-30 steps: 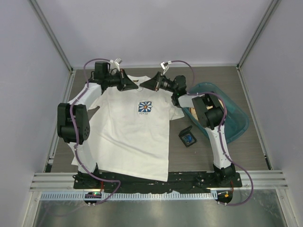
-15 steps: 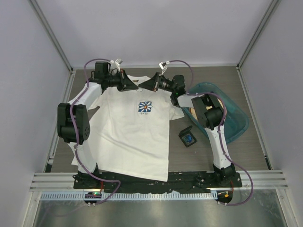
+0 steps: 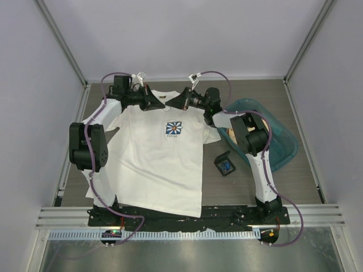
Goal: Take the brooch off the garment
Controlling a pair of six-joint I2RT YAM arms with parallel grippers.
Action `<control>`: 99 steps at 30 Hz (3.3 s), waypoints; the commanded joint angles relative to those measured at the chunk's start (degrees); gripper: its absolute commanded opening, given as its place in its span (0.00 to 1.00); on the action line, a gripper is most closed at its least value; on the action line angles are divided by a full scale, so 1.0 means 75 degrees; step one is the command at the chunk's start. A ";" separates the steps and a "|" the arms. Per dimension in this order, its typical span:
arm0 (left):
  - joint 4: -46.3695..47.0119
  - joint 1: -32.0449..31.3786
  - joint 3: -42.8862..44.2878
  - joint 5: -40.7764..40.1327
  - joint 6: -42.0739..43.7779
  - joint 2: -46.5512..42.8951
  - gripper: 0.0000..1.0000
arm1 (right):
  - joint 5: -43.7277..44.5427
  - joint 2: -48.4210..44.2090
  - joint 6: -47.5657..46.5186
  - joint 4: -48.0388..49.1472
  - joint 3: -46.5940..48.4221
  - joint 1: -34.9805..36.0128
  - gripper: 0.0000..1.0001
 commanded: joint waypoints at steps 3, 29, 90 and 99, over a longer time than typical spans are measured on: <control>-0.0048 0.0040 0.0507 0.0273 0.0045 -0.0071 0.00 | -0.0271 -0.0528 -0.1330 -0.1240 0.0183 0.0131 0.14; -0.0660 0.0040 0.0812 0.0353 0.0420 -0.0012 0.00 | 0.0056 -0.0868 -0.4577 -0.4497 0.0581 0.0342 0.02; -0.0412 0.0275 0.0588 -0.0008 -0.0272 -0.0047 0.00 | 0.0045 -0.0223 -0.2010 -0.2364 0.0734 0.0553 0.09; -0.1197 0.0275 0.0928 -0.0313 0.0326 -0.0012 0.00 | 0.0232 -0.0493 -0.3579 -0.3991 0.0781 0.0564 0.07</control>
